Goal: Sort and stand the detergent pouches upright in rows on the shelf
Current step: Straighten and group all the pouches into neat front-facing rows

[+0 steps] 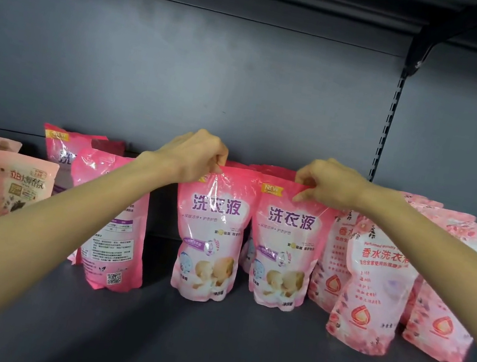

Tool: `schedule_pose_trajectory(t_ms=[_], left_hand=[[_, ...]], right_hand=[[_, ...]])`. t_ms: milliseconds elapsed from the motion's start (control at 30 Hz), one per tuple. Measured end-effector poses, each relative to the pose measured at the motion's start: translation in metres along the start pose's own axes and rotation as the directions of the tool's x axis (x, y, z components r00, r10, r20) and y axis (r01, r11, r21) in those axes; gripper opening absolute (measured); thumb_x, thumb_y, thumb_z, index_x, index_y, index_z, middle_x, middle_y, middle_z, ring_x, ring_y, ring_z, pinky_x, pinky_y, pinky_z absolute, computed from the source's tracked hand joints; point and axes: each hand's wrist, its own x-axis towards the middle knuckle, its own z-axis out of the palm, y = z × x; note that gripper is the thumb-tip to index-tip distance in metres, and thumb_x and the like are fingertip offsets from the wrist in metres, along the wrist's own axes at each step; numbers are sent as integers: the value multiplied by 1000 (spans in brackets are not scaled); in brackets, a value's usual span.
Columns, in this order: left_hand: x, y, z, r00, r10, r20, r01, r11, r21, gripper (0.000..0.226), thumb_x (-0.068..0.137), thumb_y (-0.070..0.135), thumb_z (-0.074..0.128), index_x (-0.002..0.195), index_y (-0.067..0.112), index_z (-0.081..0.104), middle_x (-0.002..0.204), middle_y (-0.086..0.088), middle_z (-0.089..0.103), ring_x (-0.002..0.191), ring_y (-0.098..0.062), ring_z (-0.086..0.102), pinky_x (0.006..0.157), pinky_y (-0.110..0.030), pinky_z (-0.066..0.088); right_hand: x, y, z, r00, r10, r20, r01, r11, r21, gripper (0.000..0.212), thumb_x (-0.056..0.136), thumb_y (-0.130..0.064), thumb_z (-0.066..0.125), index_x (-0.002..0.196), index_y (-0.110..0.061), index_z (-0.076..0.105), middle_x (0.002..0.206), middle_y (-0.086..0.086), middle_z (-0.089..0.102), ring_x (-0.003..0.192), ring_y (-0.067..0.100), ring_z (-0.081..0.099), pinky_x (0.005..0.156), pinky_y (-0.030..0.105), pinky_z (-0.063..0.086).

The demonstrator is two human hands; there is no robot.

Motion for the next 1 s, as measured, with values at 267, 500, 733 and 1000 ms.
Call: schedule_pose_trajectory(t_ms=[267,500,733,1000], left_hand=[[-8,5,-2,996,-88,-33,89,996,7,18,84,-3,55,91,10,64,97,-7,68,86,-29,63,75,-32,49],[-7,13,0,998,-63,-21,64,996,54,19,85,0,53,93,13,64,95,-1,70,89,-23,61,70,-27,41],[-13,8,-3,999,-16,29,14,998,56,5,91,13,57,91,15,61,66,12,54,76,-20,58,70,-27,41],[-25,15,6,999,-51,1,49,954,296,33,94,32,47,124,20,49,120,-5,61,108,-31,56,83,-36,42]], right_hand=[[7,3,1,995,53,-82,-57,997,-46,29,76,-33,75,61,-28,51,66,-15,51,73,14,51,56,24,32],[8,5,-1,999,37,26,-38,997,65,24,78,-25,74,63,-21,55,66,-5,57,64,13,49,65,32,46],[5,5,1,999,43,4,-43,998,46,23,82,-26,70,65,-26,54,71,-7,57,72,14,51,76,39,50],[-15,-6,1,992,116,-52,-122,980,-154,34,88,-45,56,117,-27,57,116,-5,60,108,19,53,77,30,35]])
